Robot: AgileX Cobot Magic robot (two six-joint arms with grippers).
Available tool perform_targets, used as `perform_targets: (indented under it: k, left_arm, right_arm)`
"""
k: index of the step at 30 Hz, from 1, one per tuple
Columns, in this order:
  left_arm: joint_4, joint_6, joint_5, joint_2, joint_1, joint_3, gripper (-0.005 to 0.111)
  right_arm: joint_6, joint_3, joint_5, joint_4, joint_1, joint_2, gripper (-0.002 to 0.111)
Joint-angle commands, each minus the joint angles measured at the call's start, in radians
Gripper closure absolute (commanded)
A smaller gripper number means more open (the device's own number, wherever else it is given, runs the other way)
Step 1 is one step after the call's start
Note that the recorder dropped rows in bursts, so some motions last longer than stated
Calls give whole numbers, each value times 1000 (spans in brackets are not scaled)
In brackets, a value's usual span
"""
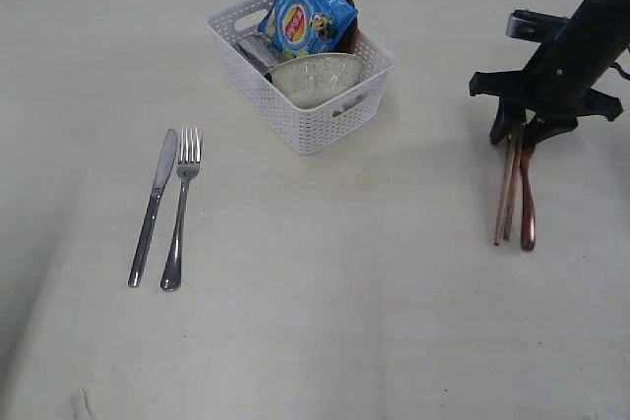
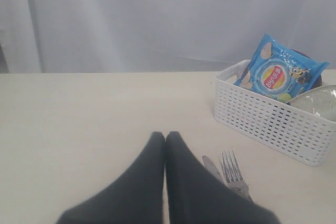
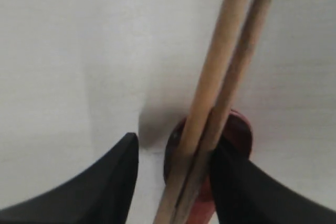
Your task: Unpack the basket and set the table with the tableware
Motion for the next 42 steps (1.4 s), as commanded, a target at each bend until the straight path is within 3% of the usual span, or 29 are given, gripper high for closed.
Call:
perform_targets:
  k: [1,12,18,24,27,30,38,42]
  left_arm:
    - [-5,0,-6,-4,-1,3,107]
    - [-7,0,-6,-4,-1,3,107]
    - [-7,0,-6,-4,-1,3,107]
    - [-7,0,-6,-4,-1,3,107]
    - [-7,0,-6,-4,-1,3,107]
    - [-7,0,-6,-4,-1,3,107]
    - [-5,0,-6,-4,-1,3,107]
    - [-5,0,-6,-4,-1,3,107]
  right_arm:
    - [-10,-33,31,-17,0,-1,62]
    - [-16,-237,176,35,2,-126,62]
    - [-148,-263,214,229,38,-164,62]
    - [-240,-263,251,352,210,-162,65]
    - [-297,-263,246,344,324,-162,82]
    - [-338,-263,239,303,422,-162,109]
    - [-356,-243,72,234,610,-110,109]
    - [-251,-264,15,103,665,-38,109]
